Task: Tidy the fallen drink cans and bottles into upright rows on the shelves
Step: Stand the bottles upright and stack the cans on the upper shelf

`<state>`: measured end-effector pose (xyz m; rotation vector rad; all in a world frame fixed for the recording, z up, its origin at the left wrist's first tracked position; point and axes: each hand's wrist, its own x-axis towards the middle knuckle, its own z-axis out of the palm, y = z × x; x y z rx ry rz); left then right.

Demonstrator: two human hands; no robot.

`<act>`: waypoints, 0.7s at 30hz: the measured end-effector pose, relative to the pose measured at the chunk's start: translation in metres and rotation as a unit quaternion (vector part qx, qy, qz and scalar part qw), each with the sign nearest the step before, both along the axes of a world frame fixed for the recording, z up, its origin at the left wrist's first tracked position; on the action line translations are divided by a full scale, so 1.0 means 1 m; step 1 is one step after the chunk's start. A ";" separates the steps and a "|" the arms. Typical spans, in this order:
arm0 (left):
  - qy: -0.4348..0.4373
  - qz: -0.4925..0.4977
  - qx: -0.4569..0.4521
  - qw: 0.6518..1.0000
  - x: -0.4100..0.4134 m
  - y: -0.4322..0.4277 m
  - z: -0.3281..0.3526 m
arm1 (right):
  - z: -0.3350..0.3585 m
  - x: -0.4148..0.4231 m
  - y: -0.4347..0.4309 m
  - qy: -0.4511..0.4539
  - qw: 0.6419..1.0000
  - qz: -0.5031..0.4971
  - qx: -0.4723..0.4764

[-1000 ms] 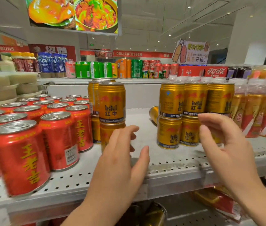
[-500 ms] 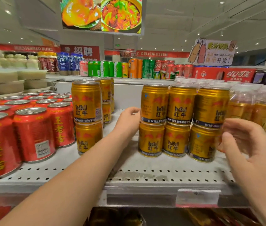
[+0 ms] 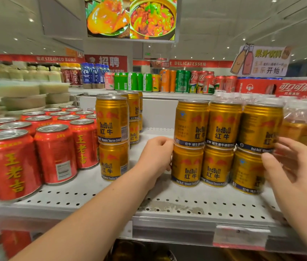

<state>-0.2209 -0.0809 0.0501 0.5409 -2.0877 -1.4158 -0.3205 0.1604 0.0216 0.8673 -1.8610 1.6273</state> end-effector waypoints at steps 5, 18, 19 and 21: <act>0.027 -0.060 0.020 0.998 0.002 0.003 -0.003 | -0.012 -0.020 0.000 -0.027 0.999 -0.024 -0.025; 0.041 0.004 -0.083 0.996 -0.023 -0.010 -0.003 | -0.024 -0.053 0.007 -0.065 0.997 -0.023 -0.033; 0.026 0.015 -0.125 0.992 -0.031 -0.013 -0.001 | -0.023 -0.054 0.006 -0.072 0.997 -0.022 -0.031; -0.005 -0.008 -0.172 0.985 -0.047 -0.015 0.000 | -0.023 -0.053 0.006 -0.078 0.996 -0.021 -0.025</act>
